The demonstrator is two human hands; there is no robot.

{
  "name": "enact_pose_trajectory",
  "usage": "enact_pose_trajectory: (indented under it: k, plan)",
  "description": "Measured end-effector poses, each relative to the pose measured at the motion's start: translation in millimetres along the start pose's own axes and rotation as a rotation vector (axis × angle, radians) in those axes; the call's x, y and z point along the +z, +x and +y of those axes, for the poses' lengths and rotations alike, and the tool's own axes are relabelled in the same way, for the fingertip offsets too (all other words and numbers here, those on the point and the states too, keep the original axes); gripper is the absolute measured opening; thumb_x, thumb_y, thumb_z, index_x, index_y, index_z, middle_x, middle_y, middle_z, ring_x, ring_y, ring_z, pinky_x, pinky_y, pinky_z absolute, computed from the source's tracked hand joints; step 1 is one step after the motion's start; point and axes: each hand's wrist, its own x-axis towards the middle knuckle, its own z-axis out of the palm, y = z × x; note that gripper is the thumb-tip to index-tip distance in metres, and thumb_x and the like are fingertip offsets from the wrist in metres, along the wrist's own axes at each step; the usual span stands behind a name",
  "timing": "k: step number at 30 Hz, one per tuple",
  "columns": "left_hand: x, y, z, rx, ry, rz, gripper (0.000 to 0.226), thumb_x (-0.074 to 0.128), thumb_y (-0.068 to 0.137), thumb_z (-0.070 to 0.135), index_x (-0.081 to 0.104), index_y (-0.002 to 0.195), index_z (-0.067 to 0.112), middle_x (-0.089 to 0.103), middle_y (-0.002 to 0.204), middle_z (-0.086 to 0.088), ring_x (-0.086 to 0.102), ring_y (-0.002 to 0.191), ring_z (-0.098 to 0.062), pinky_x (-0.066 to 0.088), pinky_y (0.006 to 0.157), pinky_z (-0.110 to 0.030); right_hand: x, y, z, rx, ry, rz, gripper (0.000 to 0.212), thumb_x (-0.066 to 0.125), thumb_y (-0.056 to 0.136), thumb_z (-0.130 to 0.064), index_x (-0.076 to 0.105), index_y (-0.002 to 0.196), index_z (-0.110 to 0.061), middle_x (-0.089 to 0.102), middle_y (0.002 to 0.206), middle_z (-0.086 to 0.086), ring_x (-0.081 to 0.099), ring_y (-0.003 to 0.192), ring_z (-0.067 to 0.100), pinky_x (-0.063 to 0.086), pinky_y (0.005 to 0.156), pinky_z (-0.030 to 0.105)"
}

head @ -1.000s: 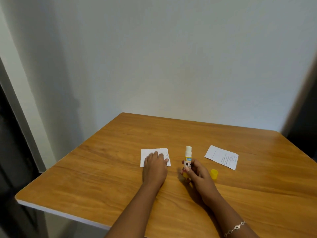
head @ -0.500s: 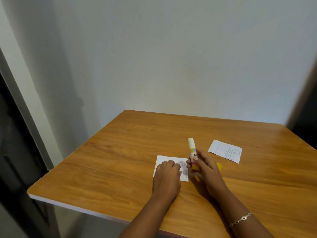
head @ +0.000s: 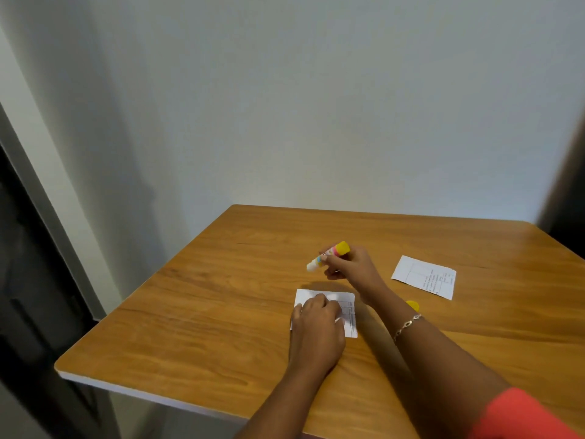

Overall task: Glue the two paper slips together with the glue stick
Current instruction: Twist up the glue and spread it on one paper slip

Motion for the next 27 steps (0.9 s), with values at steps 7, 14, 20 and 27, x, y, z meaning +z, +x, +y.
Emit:
enact_pose_trajectory:
  k: [7, 14, 20, 27]
  plan:
    - [1, 0, -1, 0.008, -0.010, 0.038, 0.017, 0.051, 0.083, 0.022, 0.062, 0.093, 0.014, 0.063, 0.099, -0.006, 0.057, 0.097, -0.023, 0.042, 0.091, -0.041, 16, 20, 15, -0.003, -0.281, -0.169, 0.015, 0.060, 0.084, -0.014, 0.059, 0.084, 0.001, 0.059, 0.066, 0.003, 0.058, 0.059, 0.011, 0.051, 0.064, 0.031]
    - [4, 1, -2, 0.001, -0.004, 0.050, 0.023, 0.046, 0.080, 0.024, 0.062, 0.094, 0.014, 0.063, 0.100, -0.007, 0.058, 0.096, -0.023, 0.043, 0.087, -0.040, 24, 26, 10, -0.034, -0.422, -0.253, 0.018, 0.059, 0.085, -0.019, 0.060, 0.085, -0.001, 0.062, 0.067, 0.000, 0.060, 0.061, 0.011, 0.048, 0.063, 0.026]
    - [3, 1, -1, 0.000, -0.006, 0.056, 0.019, 0.050, 0.082, 0.022, 0.062, 0.095, 0.015, 0.063, 0.100, -0.006, 0.057, 0.096, -0.023, 0.043, 0.087, -0.040, 28, 27, 10, -0.038, -0.496, -0.289, 0.026, 0.060, 0.085, -0.019, 0.060, 0.086, 0.007, 0.062, 0.068, 0.006, 0.057, 0.059, 0.009, 0.044, 0.063, 0.025]
    - [3, 0, -1, 0.016, 0.001, 0.072, 0.014, 0.053, 0.081, 0.021, 0.062, 0.090, 0.014, 0.063, 0.094, -0.006, 0.059, 0.093, -0.023, 0.044, 0.087, -0.042, 22, 26, 13, -0.041, -0.505, -0.284, 0.015, 0.061, 0.085, -0.020, 0.058, 0.082, -0.006, 0.059, 0.065, -0.002, 0.056, 0.058, 0.005, 0.043, 0.055, 0.014]
